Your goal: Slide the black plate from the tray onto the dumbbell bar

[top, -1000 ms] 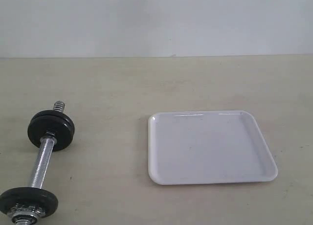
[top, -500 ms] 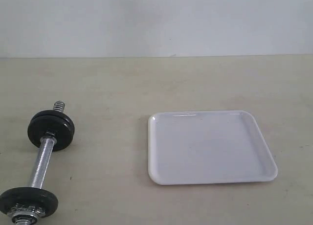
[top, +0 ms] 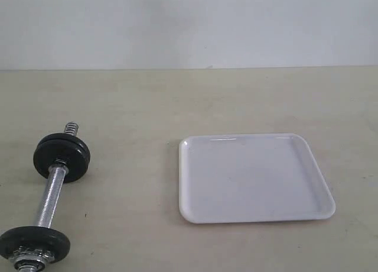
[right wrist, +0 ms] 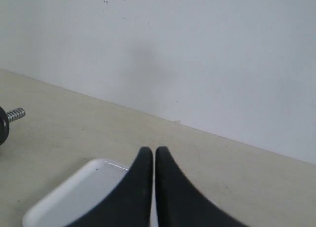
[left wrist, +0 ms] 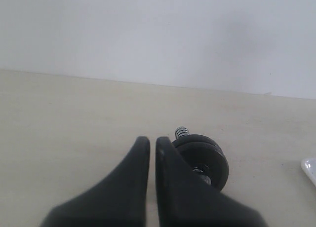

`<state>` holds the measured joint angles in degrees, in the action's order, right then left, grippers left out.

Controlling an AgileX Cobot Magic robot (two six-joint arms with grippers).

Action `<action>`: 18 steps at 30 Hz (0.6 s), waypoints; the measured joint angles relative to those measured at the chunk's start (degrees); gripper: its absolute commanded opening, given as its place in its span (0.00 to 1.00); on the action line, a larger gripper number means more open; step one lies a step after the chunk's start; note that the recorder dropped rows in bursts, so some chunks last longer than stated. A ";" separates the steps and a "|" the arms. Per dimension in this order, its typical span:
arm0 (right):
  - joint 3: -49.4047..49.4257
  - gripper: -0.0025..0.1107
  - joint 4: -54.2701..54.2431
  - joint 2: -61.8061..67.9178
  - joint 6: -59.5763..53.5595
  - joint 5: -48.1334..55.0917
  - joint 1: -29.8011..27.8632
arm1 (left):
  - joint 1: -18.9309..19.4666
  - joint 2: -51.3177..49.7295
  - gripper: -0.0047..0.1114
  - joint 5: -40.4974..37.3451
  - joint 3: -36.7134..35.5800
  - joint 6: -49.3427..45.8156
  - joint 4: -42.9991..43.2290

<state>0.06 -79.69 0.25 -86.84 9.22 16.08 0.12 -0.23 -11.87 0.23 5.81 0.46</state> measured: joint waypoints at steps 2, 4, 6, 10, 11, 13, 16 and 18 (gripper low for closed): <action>0.00 0.02 0.00 0.00 0.38 0.00 0.00 | 0.00 0.00 0.08 0.00 0.00 0.00 0.00; 0.00 0.02 0.00 0.00 0.65 0.00 0.00 | 0.00 0.00 0.08 0.00 0.00 0.00 0.00; 0.00 0.02 0.00 0.00 0.78 0.00 0.00 | 0.00 0.00 0.08 0.00 0.00 0.00 0.00; 0.00 0.02 0.00 0.00 1.21 0.00 0.00 | 0.00 0.00 0.08 0.00 0.00 -0.09 0.00; 0.00 0.02 0.00 0.00 1.36 0.00 0.00 | 0.00 0.00 0.08 0.00 0.00 -0.09 0.00; 0.00 0.02 0.00 0.00 1.45 0.00 0.00 | 0.00 0.00 0.08 0.00 0.00 -0.09 0.00; 0.00 0.02 0.00 0.00 1.45 -0.22 0.00 | 0.00 0.00 0.08 0.00 0.00 -0.09 0.00; 0.00 0.02 0.00 0.00 1.45 -0.85 0.00 | 0.00 0.00 0.08 0.00 0.00 -0.09 0.00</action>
<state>0.06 -79.69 0.25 -85.39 8.36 16.08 0.12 -0.23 -11.87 0.23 5.72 0.46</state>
